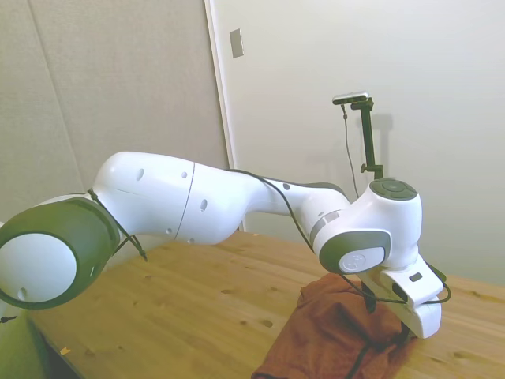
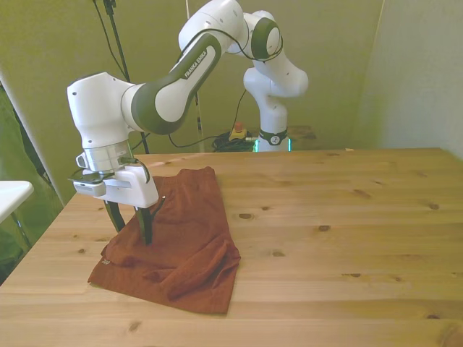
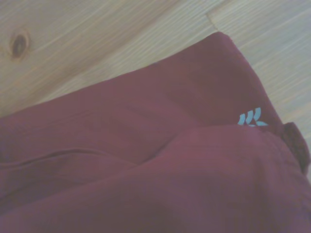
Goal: Unfold the shorts
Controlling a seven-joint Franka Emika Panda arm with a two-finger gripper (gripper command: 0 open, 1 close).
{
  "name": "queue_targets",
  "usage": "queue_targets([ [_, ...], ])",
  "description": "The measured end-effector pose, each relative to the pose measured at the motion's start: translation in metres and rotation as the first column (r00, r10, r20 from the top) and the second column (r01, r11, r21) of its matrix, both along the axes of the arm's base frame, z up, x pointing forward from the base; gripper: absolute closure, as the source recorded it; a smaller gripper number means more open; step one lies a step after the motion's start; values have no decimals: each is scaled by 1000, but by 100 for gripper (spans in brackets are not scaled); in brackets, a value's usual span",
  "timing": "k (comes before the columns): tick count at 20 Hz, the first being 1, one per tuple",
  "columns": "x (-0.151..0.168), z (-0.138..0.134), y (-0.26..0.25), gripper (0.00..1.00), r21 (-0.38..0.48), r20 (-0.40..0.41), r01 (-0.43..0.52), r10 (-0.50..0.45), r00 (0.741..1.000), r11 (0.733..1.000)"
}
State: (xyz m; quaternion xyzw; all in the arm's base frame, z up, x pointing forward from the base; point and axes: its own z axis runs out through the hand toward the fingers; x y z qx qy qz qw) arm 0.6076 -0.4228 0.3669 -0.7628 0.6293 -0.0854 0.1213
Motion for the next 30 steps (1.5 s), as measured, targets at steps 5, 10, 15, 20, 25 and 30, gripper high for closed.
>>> queue_targets([
  [5,1,-2,1,100,2,-2,-3,3,1000,1000],
  [10,0,-4,0,100,4,-4,-4,4,1000,1000],
  [15,1,-4,1,100,3,-3,-9,9,1000,1000],
  [20,3,-4,4,100,4,1,-24,24,1000,1000],
  [25,5,3,10,100,-4,14,-62,62,998,998],
  [30,5,23,19,100,-19,40,-92,93,995,996],
])
